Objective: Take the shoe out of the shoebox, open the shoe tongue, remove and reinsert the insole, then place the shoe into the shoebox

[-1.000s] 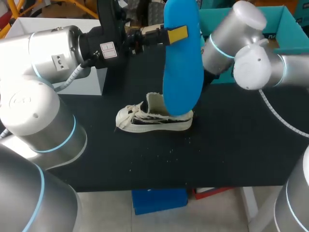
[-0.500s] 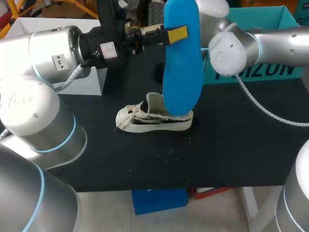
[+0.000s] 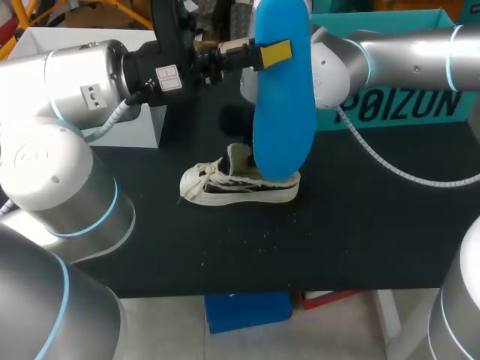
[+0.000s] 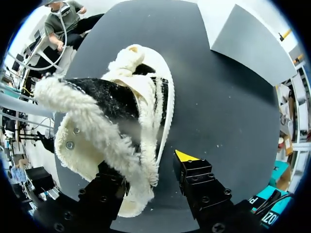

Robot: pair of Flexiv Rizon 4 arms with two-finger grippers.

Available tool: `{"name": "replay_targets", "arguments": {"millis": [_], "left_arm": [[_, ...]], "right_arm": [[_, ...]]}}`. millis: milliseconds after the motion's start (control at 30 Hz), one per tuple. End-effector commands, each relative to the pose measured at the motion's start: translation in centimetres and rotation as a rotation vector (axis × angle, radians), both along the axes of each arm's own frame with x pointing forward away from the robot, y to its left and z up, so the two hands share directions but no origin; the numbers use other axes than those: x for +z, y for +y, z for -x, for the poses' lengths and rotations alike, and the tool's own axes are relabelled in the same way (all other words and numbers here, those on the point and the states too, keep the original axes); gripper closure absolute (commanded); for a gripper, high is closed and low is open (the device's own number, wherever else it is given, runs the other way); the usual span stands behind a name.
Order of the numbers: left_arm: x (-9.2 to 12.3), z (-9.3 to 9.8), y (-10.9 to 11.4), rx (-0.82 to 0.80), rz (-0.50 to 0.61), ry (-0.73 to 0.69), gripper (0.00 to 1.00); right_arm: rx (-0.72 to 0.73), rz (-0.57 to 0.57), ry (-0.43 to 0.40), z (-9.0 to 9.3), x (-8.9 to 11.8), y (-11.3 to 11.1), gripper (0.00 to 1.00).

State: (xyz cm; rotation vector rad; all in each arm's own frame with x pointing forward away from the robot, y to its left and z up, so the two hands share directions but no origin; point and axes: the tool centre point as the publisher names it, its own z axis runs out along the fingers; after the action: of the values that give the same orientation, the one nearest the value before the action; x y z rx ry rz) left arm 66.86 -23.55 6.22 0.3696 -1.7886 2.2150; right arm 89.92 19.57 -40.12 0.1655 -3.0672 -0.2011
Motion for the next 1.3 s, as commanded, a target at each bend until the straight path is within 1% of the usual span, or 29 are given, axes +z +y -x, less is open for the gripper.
{"name": "replay_targets", "arguments": {"millis": [33, 67, 867, 900, 967, 1133, 1167, 1233, 1300], "left_arm": [[0.0, 0.0, -0.3, 0.003, 0.001, 0.0, 1.0], [0.0, 0.0, -0.3, 0.003, 0.001, 0.0, 1.0], [0.0, 0.0, -0.3, 0.003, 0.001, 0.0, 1.0], [0.0, 0.0, -0.3, 0.003, 0.001, 0.0, 1.0], [0.0, 0.0, -0.3, 0.003, 0.001, 0.0, 1.0], [0.0, 0.0, -0.3, 0.003, 0.001, 0.0, 1.0], [0.0, 0.0, -0.3, 0.003, 0.001, 0.0, 1.0], [0.0, 0.0, -0.3, 0.003, 0.001, 0.0, 1.0], [0.0, 0.0, -0.3, 0.003, 0.001, 0.0, 1.0]], "right_arm": [[0.011, 0.057, 0.039, -0.4, -0.8, 0.4, 1.0], [0.018, 0.058, 0.052, -0.2, -0.8, 0.3, 1.0], [0.018, 0.058, 0.052, -0.2, -0.8, 0.3, 1.0], [-0.002, 0.069, 0.058, -0.3, -0.7, 0.1, 1.0], [-0.108, 0.132, 0.031, -0.4, 0.6, -0.5, 1.0], [-0.423, 0.023, 0.088, -0.3, 5.3, -2.5, 1.0], [-0.508, 0.008, 0.082, -0.3, 6.1, -3.1, 1.0], [-0.633, -0.033, 0.102, -0.1, 7.2, -3.9, 1.0], [-0.767, -0.065, 0.105, 0.2, 7.8, -4.6, 1.0]]}}
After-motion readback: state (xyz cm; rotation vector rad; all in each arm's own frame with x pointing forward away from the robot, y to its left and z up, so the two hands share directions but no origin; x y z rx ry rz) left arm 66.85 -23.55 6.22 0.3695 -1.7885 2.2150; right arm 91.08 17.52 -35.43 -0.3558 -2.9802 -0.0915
